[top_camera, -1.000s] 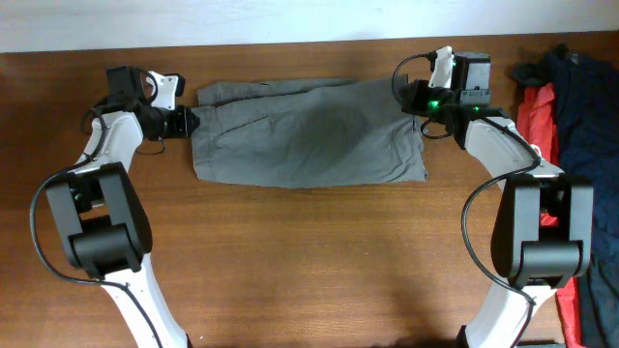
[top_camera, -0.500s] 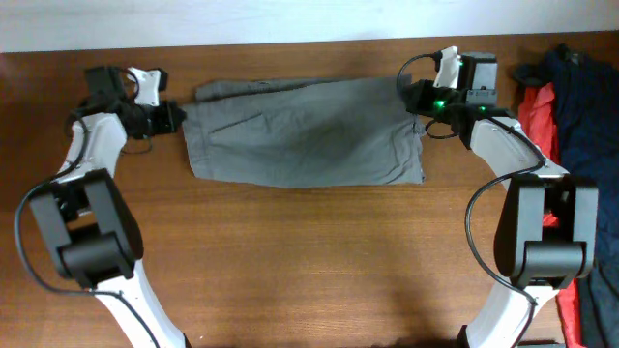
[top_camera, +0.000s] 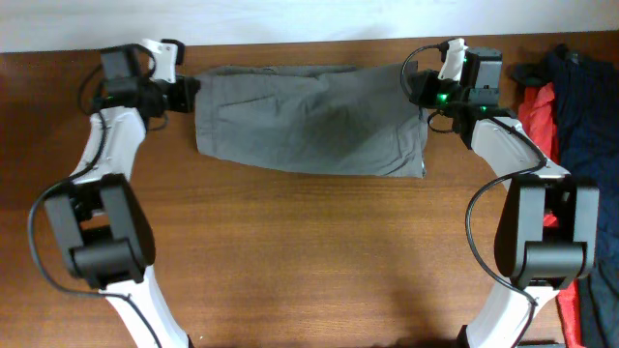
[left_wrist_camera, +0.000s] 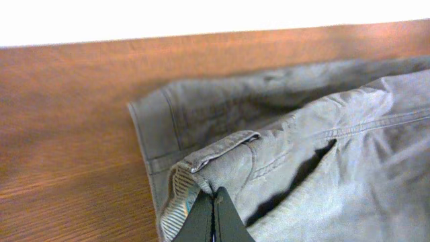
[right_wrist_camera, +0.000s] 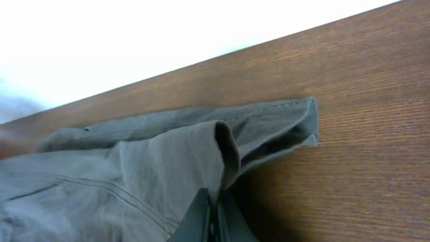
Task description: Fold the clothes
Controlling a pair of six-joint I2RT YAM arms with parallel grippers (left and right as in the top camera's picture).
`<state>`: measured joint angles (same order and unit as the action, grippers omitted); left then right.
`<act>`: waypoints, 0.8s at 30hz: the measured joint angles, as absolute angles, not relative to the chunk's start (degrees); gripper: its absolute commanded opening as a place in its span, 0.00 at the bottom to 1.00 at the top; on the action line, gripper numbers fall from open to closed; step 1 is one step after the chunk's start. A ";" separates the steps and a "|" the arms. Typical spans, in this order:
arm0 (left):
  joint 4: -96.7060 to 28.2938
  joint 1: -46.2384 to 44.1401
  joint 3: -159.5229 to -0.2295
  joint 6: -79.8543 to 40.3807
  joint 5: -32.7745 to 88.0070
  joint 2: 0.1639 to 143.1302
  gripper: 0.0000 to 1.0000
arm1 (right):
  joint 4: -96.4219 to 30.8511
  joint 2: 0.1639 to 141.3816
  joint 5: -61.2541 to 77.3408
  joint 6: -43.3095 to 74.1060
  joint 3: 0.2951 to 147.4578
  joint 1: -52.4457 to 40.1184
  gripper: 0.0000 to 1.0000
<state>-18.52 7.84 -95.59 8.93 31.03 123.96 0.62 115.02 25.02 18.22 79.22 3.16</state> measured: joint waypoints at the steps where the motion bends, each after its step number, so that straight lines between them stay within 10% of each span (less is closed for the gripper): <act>1: -18.20 7.44 -95.59 8.93 30.63 125.12 0.00 | 0.97 115.33 24.75 18.26 79.22 3.03 0.04; 5: -16.82 6.98 -95.59 8.21 28.84 129.91 0.04 | 1.69 117.01 22.17 18.41 79.22 2.63 0.18; 8: -16.78 7.38 -95.57 6.70 26.41 131.76 0.49 | 1.32 117.56 19.33 18.76 79.22 2.52 0.33; 11: -16.82 7.99 -95.57 5.54 25.10 132.09 0.66 | 0.38 117.56 17.52 19.18 79.22 2.68 0.68; 15: -17.93 9.39 -95.57 4.80 24.58 132.09 0.69 | -2.15 117.56 16.73 18.83 79.22 3.81 0.52; 24: -24.91 15.29 -95.57 4.14 36.69 126.67 0.73 | -12.34 114.50 26.15 16.23 79.15 11.57 0.50</act>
